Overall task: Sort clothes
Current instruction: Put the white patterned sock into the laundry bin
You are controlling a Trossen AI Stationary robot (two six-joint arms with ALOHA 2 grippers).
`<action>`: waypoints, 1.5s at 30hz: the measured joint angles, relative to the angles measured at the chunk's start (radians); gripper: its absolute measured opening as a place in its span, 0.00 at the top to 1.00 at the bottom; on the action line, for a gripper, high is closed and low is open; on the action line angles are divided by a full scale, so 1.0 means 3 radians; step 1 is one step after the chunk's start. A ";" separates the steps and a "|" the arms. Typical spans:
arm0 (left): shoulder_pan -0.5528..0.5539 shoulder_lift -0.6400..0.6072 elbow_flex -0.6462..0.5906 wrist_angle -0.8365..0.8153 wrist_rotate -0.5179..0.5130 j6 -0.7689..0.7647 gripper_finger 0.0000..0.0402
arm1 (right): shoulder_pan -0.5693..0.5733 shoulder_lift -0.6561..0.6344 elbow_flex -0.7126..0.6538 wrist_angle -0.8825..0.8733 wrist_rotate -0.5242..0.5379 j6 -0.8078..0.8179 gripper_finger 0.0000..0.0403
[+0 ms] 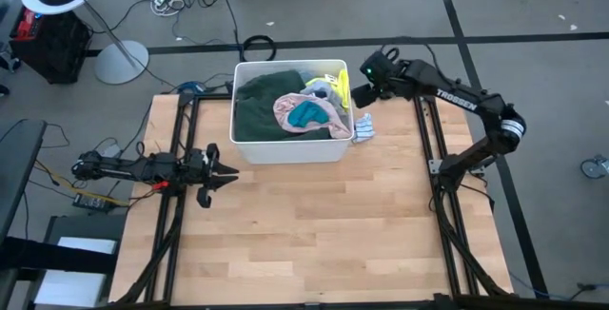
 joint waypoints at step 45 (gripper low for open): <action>0.0001 0.0001 -0.0001 0.0078 -0.0011 0.0001 0.78 | 0.0691 -0.1326 -0.2161 0.1100 0.0429 0.0203 0.99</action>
